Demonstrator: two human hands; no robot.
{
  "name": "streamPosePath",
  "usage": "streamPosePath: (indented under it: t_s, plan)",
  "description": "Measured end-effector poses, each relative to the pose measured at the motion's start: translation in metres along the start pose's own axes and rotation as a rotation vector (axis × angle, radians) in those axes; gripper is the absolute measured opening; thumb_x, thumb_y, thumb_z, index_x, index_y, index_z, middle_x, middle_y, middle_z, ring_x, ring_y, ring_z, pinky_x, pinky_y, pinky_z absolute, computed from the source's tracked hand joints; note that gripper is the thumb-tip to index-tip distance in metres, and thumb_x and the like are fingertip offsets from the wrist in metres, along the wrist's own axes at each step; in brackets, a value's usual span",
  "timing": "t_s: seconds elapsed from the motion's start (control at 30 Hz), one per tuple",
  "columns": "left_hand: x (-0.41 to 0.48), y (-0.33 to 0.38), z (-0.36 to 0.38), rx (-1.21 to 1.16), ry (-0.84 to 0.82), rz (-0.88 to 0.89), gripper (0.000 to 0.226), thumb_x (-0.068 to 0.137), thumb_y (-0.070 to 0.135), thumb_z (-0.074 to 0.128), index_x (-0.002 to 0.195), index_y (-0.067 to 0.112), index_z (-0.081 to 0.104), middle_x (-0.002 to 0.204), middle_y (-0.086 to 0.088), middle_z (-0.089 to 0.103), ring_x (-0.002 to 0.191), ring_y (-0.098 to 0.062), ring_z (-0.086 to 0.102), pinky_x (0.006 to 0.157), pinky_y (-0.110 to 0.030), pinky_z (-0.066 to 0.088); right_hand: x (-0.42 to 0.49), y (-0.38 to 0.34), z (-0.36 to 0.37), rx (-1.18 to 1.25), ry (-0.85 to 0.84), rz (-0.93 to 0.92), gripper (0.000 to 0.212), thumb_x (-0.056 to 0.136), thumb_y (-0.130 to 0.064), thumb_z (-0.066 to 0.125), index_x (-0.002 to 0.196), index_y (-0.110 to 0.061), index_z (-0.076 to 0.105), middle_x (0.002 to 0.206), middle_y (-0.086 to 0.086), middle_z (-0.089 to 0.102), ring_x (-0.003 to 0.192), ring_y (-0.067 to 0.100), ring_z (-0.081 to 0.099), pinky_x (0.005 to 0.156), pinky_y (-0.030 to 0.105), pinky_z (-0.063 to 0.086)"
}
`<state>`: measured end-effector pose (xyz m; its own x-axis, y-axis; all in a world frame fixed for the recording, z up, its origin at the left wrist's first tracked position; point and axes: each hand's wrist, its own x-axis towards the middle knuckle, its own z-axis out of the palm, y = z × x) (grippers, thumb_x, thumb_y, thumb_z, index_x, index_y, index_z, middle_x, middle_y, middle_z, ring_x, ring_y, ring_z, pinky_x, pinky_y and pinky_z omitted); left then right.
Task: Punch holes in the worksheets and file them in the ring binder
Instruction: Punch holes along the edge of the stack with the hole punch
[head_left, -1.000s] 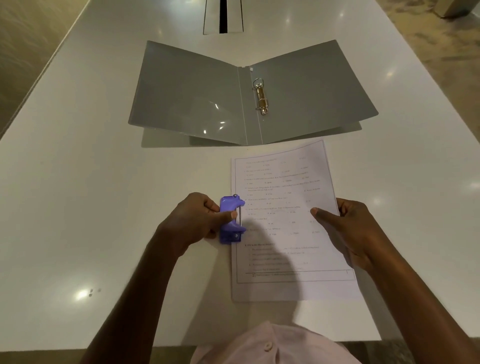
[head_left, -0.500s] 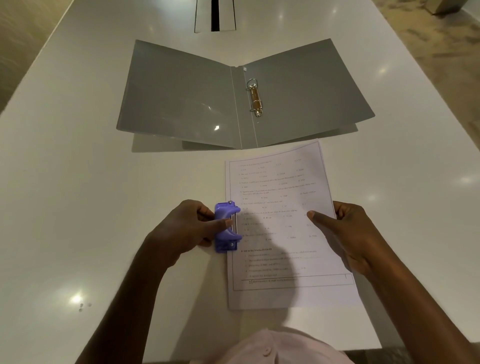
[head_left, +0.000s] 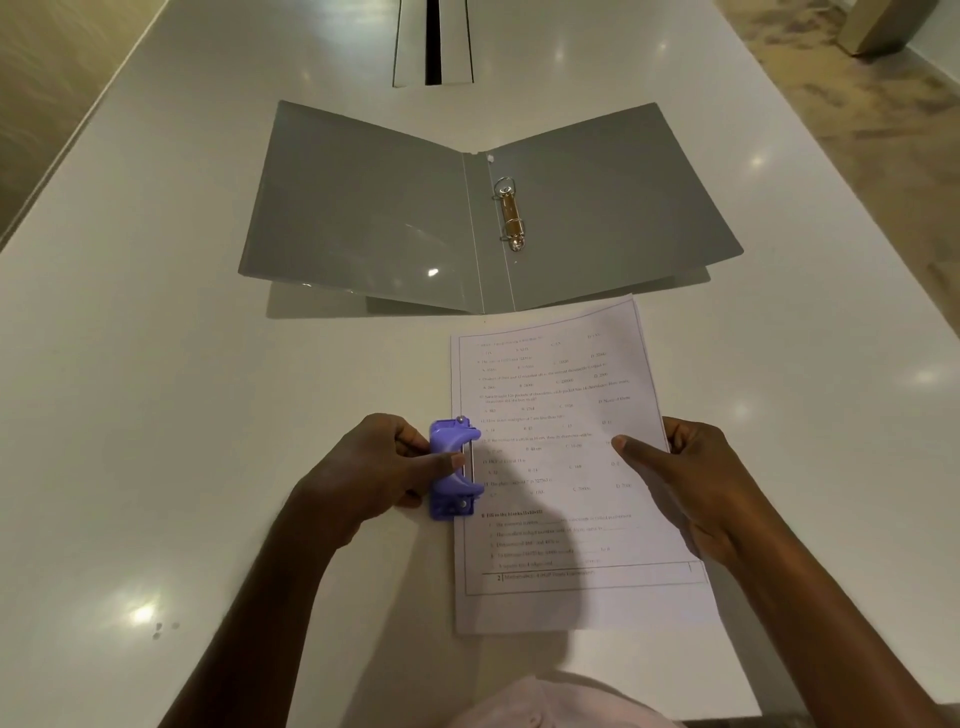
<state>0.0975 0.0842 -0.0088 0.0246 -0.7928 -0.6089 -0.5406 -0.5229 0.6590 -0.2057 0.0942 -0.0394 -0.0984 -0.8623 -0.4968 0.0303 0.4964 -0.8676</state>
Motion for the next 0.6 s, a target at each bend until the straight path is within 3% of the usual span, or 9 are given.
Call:
streamPosePath:
  t_s: [0.23,0.4,0.6]
  plan:
    - [0.0009,0.0021,0.0003,0.012,-0.009,-0.013,0.029,0.085,0.034,0.082,0.084,0.009,0.066,0.09,-0.019,0.078,0.092,-0.04,0.075,0.084,-0.052,0.065,0.0002,-0.0027,0.0001,-0.016,0.003,0.006,0.017,0.093,-0.006,0.072,0.108,-0.011,0.076,0.096,-0.002,0.083,0.086,0.02,0.08,0.072,0.026,0.064]
    - [0.0001,0.0056,0.0032,0.092,0.009,-0.003,0.026,0.089,0.034,0.079,0.085,0.013,0.064,0.089,-0.016,0.077,0.088,-0.035,0.075,0.082,-0.048,0.065,0.0005,-0.0044,-0.0011,-0.015,-0.002,0.026,0.023,0.094,-0.005,0.072,0.116,-0.006,0.075,0.103,0.004,0.082,0.094,0.024,0.08,0.09,0.039,0.062]
    - [0.0036,0.0061,0.0027,0.161,0.033,-0.035,0.024,0.089,0.034,0.079,0.084,0.019,0.062,0.089,-0.012,0.076,0.088,-0.031,0.077,0.079,-0.044,0.066,0.0027,-0.0014,-0.0023,-0.035,-0.004,0.029,0.027,0.093,-0.008,0.073,0.12,-0.006,0.074,0.107,0.006,0.081,0.097,0.026,0.079,0.098,0.049,0.058]
